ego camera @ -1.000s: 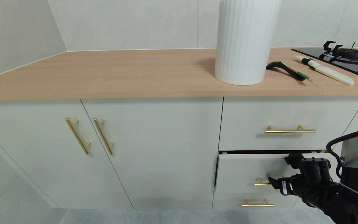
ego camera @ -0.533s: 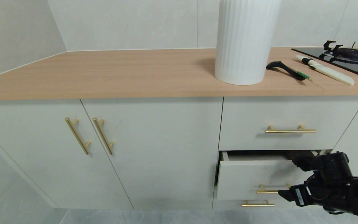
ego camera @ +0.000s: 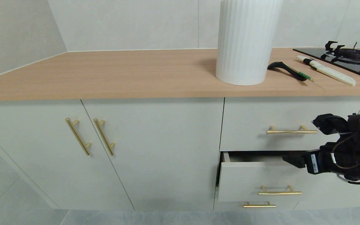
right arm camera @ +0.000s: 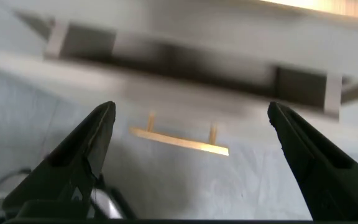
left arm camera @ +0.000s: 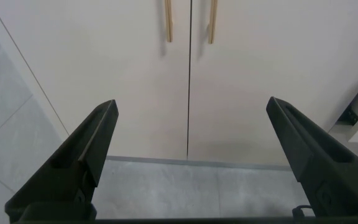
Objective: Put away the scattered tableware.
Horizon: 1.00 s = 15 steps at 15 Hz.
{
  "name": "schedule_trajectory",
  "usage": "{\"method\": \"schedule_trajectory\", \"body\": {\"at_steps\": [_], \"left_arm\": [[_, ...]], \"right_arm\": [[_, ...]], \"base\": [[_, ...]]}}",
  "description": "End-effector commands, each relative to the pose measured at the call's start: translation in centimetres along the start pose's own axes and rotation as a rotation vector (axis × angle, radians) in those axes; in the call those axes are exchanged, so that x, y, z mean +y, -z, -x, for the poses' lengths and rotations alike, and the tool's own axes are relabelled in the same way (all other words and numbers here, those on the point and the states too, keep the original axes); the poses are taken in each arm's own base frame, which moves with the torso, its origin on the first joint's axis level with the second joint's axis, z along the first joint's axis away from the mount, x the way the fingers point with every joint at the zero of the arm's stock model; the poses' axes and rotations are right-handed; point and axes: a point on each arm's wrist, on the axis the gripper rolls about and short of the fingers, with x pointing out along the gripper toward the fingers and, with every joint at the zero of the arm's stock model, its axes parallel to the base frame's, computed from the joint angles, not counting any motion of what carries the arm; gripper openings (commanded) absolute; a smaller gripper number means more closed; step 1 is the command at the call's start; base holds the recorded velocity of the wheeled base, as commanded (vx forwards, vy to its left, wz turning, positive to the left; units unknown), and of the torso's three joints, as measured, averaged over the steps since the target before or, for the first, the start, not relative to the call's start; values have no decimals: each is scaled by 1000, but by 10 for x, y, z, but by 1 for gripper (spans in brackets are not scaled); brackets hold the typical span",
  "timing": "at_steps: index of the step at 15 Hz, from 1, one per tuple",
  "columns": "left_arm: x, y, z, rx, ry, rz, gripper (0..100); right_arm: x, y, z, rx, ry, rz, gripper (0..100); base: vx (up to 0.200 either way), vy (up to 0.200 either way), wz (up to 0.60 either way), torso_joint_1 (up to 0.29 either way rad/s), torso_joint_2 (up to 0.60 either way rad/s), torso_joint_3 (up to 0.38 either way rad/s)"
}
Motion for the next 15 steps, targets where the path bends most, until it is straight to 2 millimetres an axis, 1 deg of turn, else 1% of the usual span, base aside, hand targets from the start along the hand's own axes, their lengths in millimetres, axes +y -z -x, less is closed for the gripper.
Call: {"method": "schedule_trajectory", "body": {"at_steps": [1, 6, 8, 11, 12, 15], "left_arm": [[0, 0, 0, 1, -1, 1, 100], [0, 0, 0, 1, -1, 1, 100], [0, 0, 0, 1, -1, 1, 100], [0, 0, 0, 1, -1, 1, 100], [0, 0, 0, 1, -1, 1, 100], [0, 0, 0, 1, -1, 1, 100]], "right_arm": [[2, 1, -31, 35, 6, -5, 100], [3, 16, -75, 52, 65, -57, 100], [4, 21, -86, 45, 91, -59, 100], [4, 24, -96, 31, 112, -74, 100], [9, 24, -98, 29, 100, -72, 100], [11, 25, -98, 31, 102, -72, 100]], "base": [[0, 0, 0, 0, 0, 0], [0, 0, 0, 0, 0, 0], [0, 0, 0, 0, 0, 0], [0, 0, 0, 0, 0, 0], [0, 0, 0, 0, 0, 0], [0, 0, 0, 0, 0, 0]]}}
